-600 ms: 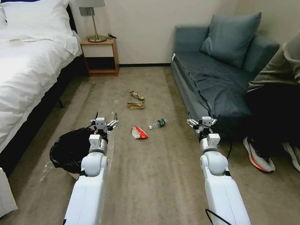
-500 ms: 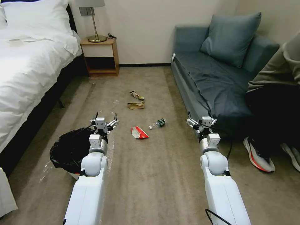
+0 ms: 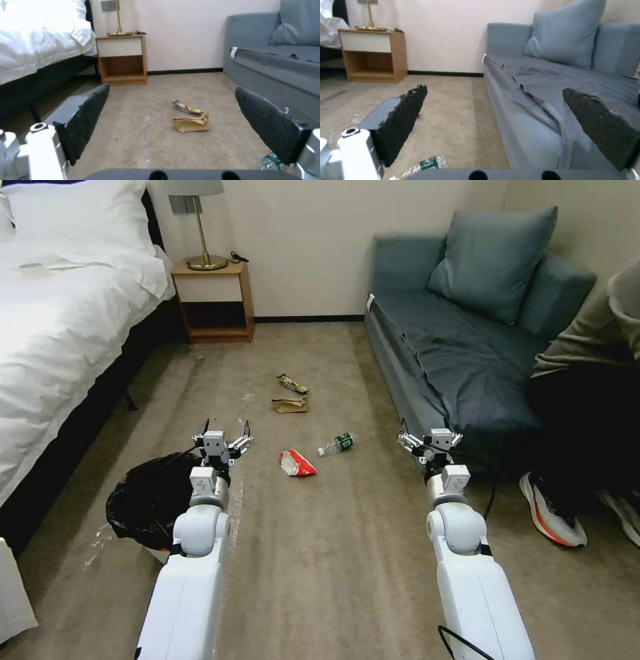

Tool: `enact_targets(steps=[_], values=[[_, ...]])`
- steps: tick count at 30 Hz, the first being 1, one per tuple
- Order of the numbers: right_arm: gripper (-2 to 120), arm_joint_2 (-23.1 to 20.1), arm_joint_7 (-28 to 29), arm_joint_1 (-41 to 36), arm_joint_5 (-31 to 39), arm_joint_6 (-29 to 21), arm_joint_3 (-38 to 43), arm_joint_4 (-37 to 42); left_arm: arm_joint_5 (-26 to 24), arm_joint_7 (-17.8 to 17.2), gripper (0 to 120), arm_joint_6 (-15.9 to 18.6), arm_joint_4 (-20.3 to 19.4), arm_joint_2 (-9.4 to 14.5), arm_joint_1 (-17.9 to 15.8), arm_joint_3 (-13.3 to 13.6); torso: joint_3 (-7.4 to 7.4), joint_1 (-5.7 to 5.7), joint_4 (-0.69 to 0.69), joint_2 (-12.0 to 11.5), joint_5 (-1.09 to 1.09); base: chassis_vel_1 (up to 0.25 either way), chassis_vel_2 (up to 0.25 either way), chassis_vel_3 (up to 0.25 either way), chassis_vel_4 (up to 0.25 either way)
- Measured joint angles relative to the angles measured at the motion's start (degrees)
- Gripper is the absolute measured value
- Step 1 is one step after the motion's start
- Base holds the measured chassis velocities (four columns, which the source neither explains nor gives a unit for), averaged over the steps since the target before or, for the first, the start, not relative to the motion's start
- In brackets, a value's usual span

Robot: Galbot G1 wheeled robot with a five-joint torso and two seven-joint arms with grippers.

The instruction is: Pick up the trash bin, then pick up the garbage on the floor and place it into the trash bin.

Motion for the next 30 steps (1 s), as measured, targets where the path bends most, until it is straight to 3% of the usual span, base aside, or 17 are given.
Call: enact_targets(steps=[30], values=[[100,0.0,0.0,0.0,0.0,0.0,0.0,0.0,0.0,0.0,100,0.0,0.0,0.0,0.0,0.0,0.0,0.0,0.0,0.0,0.0,0.0,0.0,0.0,0.0]])
